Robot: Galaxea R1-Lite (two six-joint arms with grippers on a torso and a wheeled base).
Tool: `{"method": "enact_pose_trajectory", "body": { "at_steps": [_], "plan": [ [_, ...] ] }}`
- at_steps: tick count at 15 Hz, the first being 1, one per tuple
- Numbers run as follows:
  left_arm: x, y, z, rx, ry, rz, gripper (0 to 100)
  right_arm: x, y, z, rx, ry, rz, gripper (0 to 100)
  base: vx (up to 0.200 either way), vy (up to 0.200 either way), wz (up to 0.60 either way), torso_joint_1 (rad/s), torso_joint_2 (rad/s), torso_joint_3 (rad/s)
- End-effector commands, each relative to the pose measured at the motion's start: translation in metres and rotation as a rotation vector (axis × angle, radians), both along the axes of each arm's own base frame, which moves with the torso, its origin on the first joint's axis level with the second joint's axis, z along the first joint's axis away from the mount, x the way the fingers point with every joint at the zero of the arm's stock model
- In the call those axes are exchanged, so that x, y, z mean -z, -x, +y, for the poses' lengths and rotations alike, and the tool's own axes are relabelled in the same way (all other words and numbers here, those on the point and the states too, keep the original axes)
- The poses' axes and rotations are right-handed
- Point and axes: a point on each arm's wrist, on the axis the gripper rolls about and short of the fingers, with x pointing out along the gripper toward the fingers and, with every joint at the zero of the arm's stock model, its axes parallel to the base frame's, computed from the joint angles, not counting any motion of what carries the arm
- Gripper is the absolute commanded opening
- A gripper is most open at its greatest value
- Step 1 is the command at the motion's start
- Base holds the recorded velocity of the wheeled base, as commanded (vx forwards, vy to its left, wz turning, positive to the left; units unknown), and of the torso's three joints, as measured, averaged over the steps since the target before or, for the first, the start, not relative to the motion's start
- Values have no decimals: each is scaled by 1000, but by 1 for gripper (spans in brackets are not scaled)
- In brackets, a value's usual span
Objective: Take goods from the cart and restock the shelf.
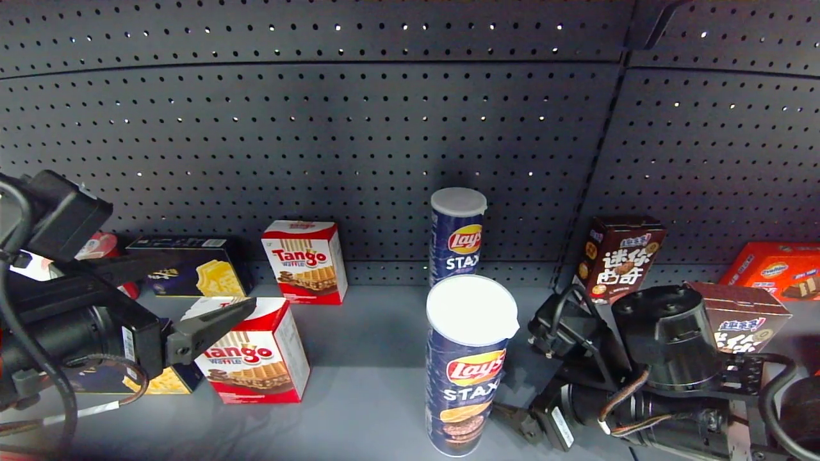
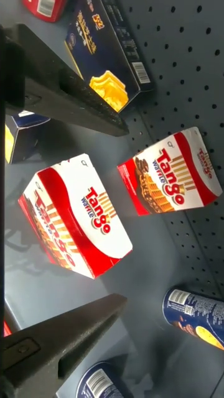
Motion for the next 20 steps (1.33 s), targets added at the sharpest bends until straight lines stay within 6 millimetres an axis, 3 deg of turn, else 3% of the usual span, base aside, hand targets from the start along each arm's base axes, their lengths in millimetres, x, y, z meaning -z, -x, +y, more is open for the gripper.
{"method": "enact_pose_trajectory", "body": {
  "at_steps": [1,7,14,20],
  "plan": [
    [1,-1,0,0,-1,4,100,0,1,0,-3,1,0,100,0,0,0,0,0,0],
    [3,0,0,-2,-2,10,100,-8,-4,-1,25,-37,-18,100,0,0,0,0,0,0],
    [5,2,1,-6,-1,17,100,-29,-50,6,141,-88,-102,100,0,0,0,0,0,0],
    [9,4,3,-9,-1,28,100,-24,-89,3,230,-83,-112,100,0,0,0,0,0,0]
  ]
}}
